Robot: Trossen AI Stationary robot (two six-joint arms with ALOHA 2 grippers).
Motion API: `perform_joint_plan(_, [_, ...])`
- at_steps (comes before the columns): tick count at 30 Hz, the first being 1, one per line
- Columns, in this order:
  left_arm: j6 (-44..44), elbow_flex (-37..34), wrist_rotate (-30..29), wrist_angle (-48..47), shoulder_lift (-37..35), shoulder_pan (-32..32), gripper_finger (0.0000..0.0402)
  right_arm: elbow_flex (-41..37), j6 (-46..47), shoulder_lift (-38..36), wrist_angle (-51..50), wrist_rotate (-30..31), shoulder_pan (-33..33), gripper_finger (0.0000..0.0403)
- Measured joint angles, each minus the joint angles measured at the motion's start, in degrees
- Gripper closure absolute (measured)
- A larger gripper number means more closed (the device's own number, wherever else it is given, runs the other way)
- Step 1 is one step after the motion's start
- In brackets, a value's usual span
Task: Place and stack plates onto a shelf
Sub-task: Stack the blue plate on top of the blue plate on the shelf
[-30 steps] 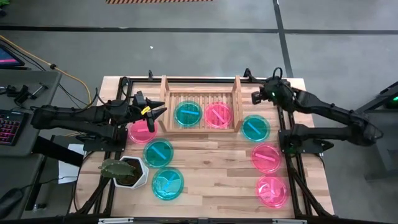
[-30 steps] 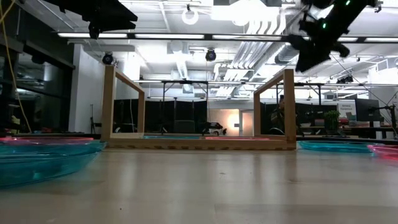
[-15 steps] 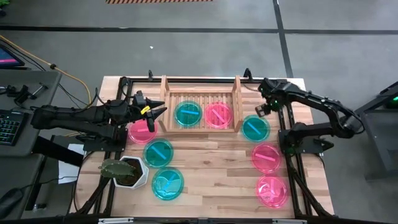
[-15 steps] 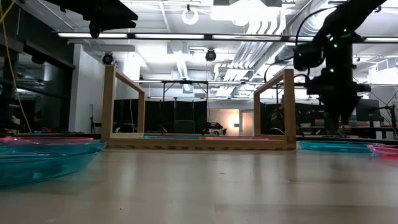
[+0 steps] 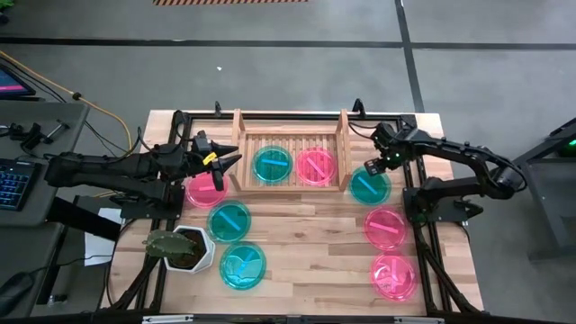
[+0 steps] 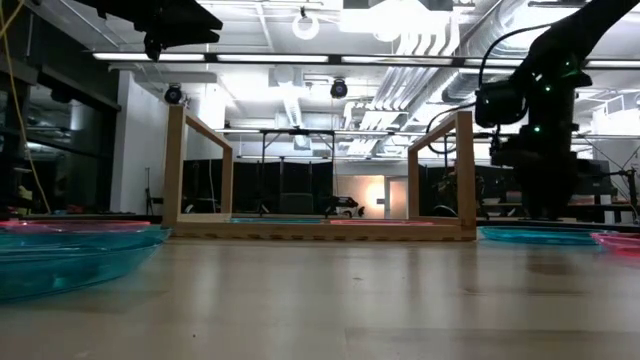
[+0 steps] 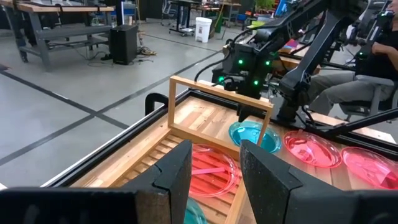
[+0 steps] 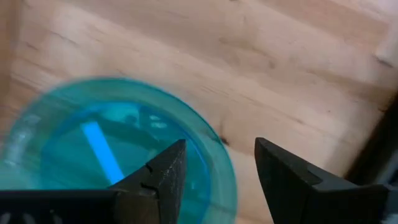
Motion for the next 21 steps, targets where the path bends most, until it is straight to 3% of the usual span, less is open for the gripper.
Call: perform_joint_plan(21, [-0.02, 0.0, 0.02, -0.06, 0.0, 0.0, 0.0275, -5.13, 5.5, -0.02, 5.98, -0.04, 3.02, 0.0232])
